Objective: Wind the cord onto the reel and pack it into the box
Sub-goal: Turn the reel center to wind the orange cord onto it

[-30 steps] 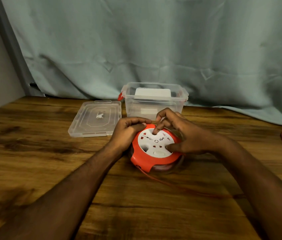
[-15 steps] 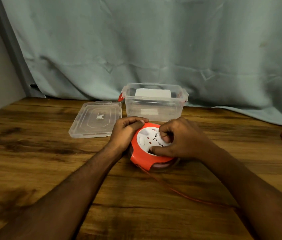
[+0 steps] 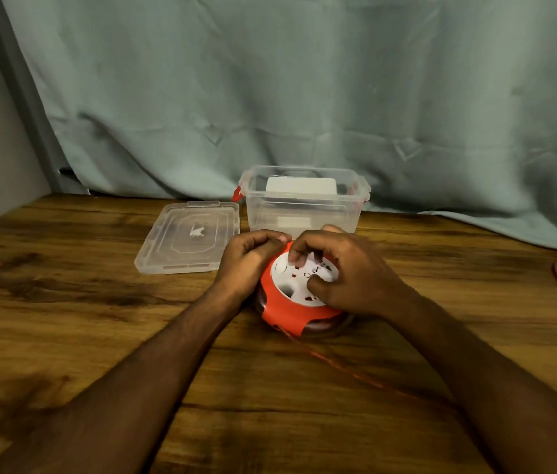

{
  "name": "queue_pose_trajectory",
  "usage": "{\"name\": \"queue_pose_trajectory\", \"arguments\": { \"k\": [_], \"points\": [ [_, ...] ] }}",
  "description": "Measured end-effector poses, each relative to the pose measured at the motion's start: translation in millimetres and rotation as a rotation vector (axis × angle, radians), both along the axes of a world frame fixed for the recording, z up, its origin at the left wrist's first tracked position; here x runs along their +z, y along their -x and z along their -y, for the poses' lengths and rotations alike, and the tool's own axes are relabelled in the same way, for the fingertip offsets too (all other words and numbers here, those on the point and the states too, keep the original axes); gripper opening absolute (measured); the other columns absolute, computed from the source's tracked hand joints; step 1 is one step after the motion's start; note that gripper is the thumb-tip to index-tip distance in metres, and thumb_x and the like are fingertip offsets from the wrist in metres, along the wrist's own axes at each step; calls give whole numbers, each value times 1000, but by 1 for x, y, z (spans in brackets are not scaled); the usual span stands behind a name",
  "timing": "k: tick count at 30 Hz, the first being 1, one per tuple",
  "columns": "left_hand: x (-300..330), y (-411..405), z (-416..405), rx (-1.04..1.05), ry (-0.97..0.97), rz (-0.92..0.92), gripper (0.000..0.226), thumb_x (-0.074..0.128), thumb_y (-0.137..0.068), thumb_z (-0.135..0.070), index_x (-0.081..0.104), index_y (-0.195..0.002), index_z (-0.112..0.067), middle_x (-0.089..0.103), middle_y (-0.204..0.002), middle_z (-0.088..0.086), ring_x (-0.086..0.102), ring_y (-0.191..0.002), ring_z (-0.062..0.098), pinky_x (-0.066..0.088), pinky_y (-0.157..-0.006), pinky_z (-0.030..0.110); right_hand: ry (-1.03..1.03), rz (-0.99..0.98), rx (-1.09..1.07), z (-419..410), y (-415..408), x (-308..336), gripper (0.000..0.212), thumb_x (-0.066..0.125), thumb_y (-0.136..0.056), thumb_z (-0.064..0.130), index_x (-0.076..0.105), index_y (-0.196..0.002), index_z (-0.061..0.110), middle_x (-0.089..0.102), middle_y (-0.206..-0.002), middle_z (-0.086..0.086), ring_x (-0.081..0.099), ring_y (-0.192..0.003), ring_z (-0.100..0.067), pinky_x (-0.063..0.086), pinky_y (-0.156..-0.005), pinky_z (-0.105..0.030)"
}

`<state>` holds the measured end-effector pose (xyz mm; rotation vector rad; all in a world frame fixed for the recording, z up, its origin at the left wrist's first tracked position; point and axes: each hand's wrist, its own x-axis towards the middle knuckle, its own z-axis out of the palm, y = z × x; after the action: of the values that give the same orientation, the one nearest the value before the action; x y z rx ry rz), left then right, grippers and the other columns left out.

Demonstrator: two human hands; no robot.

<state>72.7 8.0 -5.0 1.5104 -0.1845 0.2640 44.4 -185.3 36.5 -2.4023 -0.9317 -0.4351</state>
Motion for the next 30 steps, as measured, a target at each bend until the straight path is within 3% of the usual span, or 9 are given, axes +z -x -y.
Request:
{"name": "queue_pose_trajectory", "arguments": {
  "k": [4, 10, 14, 17, 22, 26, 30],
  "points": [
    [-1, -1, -2, -9, -24, 13, 29, 68, -82, -25, 79, -102, -8, 78, -102, 14, 73, -102, 35, 54, -97, 59, 30, -190, 51, 9, -5, 4, 57, 71, -71, 20, 60, -122, 43, 54, -117, 14, 58, -109, -10, 60, -84, -35],
    [-1, 0, -1, 6, -13, 7, 21, 68, -87, -17, 79, -102, -6, 78, -101, 13, 73, -100, 34, 56, -96, 56, 118, -269, 34, 24, -18, 8, 74, 79, -78, 14, 49, -135, 49, 46, -131, 10, 51, -124, -18, 60, -95, -36],
    [1, 2, -1, 26, -37, -11, 18, 65, -94, -14, 78, -104, -8, 79, -102, 9, 74, -98, 29, 58, -93, 52, 97, -293, 37, 27, -22, 7, 74, 87, -73, 26, 41, -127, 48, 52, -135, 7, 57, -123, -18, 65, -81, -35],
    [3, 3, -1, 33, -31, -17, 19, 63, -94, -14, 78, -103, -7, 79, -102, 9, 74, -97, 29, 59, -92, 50, 28, -317, 49, 27, -24, 4, 71, 90, -66, 34, 43, -118, 46, 56, -128, 6, 60, -121, -19, 66, -78, -34],
    [2, 2, -2, 30, -28, -13, 19, 63, -94, -15, 79, -103, -8, 79, -102, 9, 74, -97, 30, 59, -91, 48, 66, -165, -14, 22, -17, 6, 61, 90, -59, 51, 44, -98, 44, 59, -106, 13, 61, -101, -9, 62, -80, -38],
    [1, 2, -1, 27, -6, -19, 19, 62, -94, -12, 79, -101, -8, 78, -103, 9, 73, -100, 33, 58, -93, 49, 115, -63, -98, 16, -9, 5, 57, 78, -52, 74, 51, -82, 35, 59, -89, 14, 59, -82, -8, 56, -69, -40],
    [2, 2, -1, 25, -4, -30, 19, 62, -94, -12, 78, -103, -6, 78, -103, 12, 73, -99, 35, 58, -92, 51, 149, -74, -116, 11, -10, 4, 59, 71, -53, 80, 53, -64, 24, 61, -80, 8, 61, -80, -13, 43, -56, -30]
  ]
}}
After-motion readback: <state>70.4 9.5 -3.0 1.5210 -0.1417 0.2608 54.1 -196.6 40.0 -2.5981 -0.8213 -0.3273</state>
